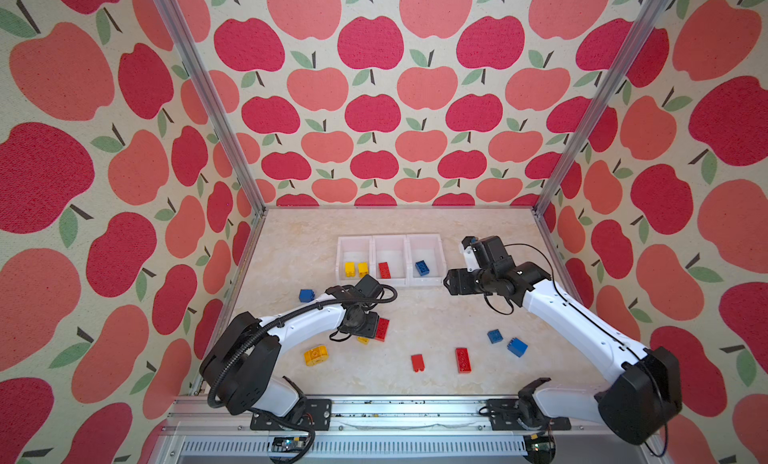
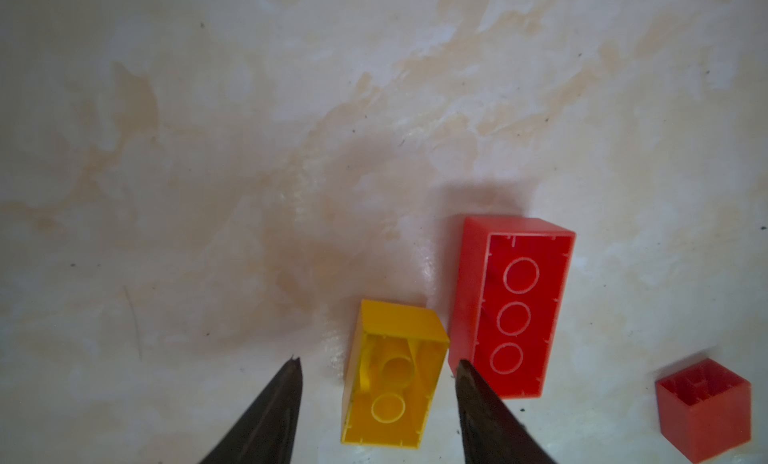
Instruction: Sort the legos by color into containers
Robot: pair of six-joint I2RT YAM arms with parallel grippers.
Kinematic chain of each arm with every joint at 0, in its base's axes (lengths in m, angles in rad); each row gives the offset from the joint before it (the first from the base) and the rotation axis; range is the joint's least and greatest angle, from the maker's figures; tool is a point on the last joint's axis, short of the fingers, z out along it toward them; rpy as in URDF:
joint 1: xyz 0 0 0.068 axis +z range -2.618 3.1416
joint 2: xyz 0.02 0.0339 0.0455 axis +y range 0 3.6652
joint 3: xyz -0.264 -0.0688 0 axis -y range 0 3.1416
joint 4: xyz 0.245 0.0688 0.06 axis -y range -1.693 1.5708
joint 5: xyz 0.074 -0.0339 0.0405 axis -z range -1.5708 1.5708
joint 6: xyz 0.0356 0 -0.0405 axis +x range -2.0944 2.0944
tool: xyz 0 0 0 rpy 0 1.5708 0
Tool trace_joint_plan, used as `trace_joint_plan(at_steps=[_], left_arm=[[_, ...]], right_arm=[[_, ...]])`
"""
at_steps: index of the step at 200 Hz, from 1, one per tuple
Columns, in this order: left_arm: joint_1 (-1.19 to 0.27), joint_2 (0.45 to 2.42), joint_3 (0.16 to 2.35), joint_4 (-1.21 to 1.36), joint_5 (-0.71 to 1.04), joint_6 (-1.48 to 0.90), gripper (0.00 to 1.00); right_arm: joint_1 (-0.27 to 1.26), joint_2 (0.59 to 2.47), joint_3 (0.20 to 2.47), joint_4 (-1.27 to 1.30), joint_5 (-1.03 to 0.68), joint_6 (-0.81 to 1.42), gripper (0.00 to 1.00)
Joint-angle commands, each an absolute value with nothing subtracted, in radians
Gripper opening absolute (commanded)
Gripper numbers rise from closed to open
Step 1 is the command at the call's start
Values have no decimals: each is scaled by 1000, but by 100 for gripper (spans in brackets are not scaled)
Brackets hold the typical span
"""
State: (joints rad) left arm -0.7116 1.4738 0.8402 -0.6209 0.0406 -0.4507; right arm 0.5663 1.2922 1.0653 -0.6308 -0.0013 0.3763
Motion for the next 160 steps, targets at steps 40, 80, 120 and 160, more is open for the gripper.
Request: trace_joint_plan(at_steps=[40,80,120,160], left_arm=[[-722,1525,818,-624,32,-465,58],[-723,1543,813,-600,38,-473,53],[-726,1539,821,-605,35,-473,42],[-726,1513,829,-627,25,-477,34]], right_arm=[[557,1265,1054,-670,-1,393,81],[555,1259,1045,-669,1,396,81],[554,1251,1039,-670,2,399,81],[551,1244,1031,-665,-1,406,81]])
